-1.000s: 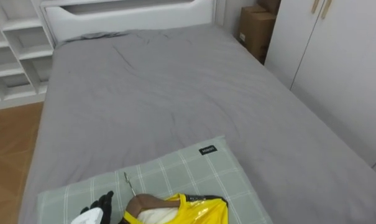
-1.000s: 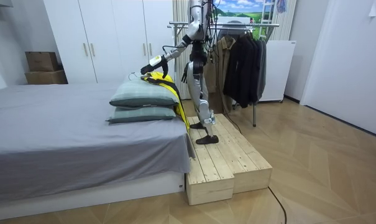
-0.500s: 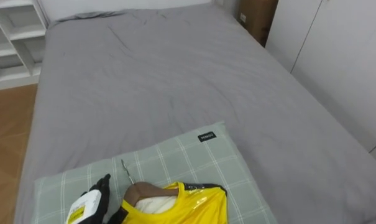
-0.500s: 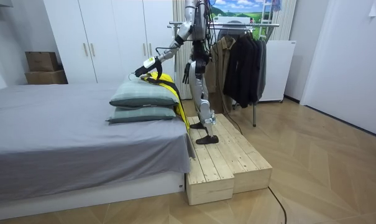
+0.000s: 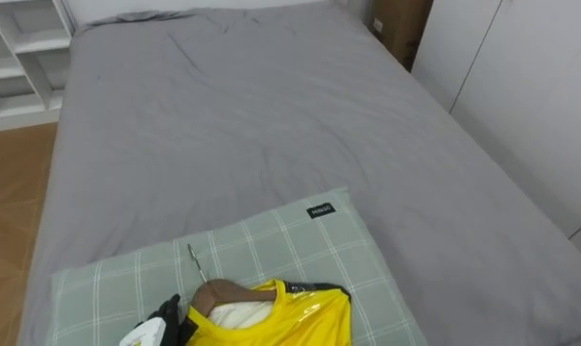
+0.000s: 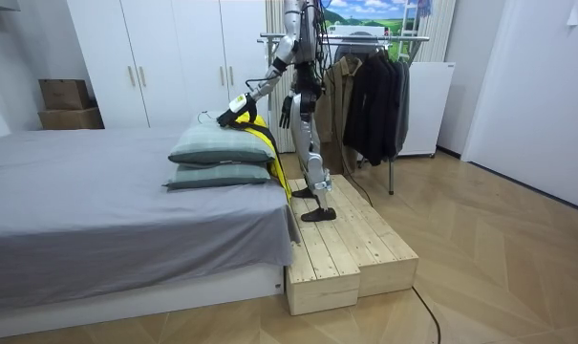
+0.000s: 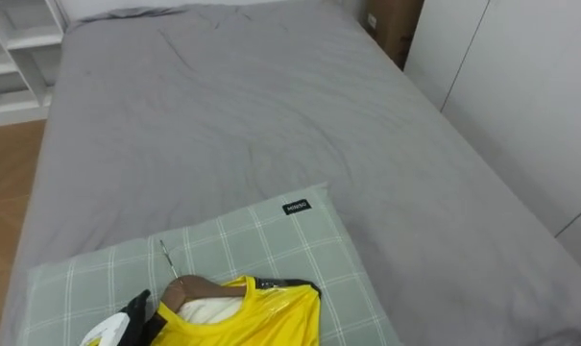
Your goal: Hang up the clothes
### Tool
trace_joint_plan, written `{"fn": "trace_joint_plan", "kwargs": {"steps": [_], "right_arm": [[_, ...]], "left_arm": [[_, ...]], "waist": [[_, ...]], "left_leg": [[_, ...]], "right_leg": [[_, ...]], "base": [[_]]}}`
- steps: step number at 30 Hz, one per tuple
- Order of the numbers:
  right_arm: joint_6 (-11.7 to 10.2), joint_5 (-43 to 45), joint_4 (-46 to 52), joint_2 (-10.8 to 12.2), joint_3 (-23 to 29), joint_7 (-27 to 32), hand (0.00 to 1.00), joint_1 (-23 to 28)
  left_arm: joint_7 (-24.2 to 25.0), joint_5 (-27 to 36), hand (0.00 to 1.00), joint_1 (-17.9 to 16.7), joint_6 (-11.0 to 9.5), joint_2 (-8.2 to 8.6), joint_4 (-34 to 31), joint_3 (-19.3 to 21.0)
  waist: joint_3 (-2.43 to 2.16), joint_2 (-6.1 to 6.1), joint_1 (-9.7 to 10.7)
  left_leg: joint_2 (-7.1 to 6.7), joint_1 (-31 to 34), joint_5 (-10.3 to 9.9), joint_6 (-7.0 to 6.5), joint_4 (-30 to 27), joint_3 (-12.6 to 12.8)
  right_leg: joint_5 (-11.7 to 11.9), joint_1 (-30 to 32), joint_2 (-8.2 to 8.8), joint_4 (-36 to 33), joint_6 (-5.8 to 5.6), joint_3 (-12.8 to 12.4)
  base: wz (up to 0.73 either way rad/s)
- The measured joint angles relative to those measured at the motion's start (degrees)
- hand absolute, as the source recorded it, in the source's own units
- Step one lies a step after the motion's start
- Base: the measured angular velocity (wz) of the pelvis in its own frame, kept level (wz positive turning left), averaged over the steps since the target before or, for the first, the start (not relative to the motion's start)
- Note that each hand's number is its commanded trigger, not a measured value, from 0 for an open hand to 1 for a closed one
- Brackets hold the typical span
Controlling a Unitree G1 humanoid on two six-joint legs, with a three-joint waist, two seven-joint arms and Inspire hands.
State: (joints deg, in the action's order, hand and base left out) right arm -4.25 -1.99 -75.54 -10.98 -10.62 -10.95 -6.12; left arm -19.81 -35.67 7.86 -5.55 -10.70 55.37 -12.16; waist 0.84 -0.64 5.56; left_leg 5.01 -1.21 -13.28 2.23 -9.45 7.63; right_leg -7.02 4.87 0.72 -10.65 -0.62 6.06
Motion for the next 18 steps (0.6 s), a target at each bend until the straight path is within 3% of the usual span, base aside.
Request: {"fn": "trace_joint_plan", "kwargs": {"steps": [5,7,10,18], "right_arm": [[0.0,-0.2,0.1,0.0,-0.3,-0.1,0.00,0.4],[0.0,-0.2,0.1,0.0,-0.5,-0.2,0.00,0.7],[0.0,-0.2,0.1,0.1,-0.7,-0.2,0.00,0.7],[0.0,0.1,0.1,0.1,-0.6,-0.1,0.00,0.9]], "left_arm": [[0.0,-0.1,0.00,-0.8,-0.3,0.29,0.0,0.0],[0.0,0.0,0.00,-1.3,-0.3,0.66,0.0,0.0],[0.0,0.0,0.00,-1.8,-0.3,0.83,0.0,-0.1],[-0.1,0.2,0.00,-2.4,-0.5,0.99,0.0,0.1]], "waist": [[-0.12,0.17,-0.5],[-0.47,0.31,-0.7],[-0.63,0.56,-1.0],[-0.64,0.55,-1.0]], "left_leg": [[0.01,-0.6,0.0,0.00,-0.1,0.0],[0.01,-0.9,0.0,0.00,0.0,0.0],[0.01,-1.0,0.0,0.00,-0.1,0.0],[-0.03,-1.4,0.1,-0.01,-0.1,0.1]], "right_leg": [[0.0,-0.6,0.00,0.0,0.00,0.0],[0.0,-0.9,0.00,0.0,0.00,0.0],[0.0,-1.0,0.03,0.0,0.00,0.1],[0.0,-1.6,0.04,0.0,0.00,0.1]], "base": [[0.00],[0.00],[0.00],[0.00]]}}
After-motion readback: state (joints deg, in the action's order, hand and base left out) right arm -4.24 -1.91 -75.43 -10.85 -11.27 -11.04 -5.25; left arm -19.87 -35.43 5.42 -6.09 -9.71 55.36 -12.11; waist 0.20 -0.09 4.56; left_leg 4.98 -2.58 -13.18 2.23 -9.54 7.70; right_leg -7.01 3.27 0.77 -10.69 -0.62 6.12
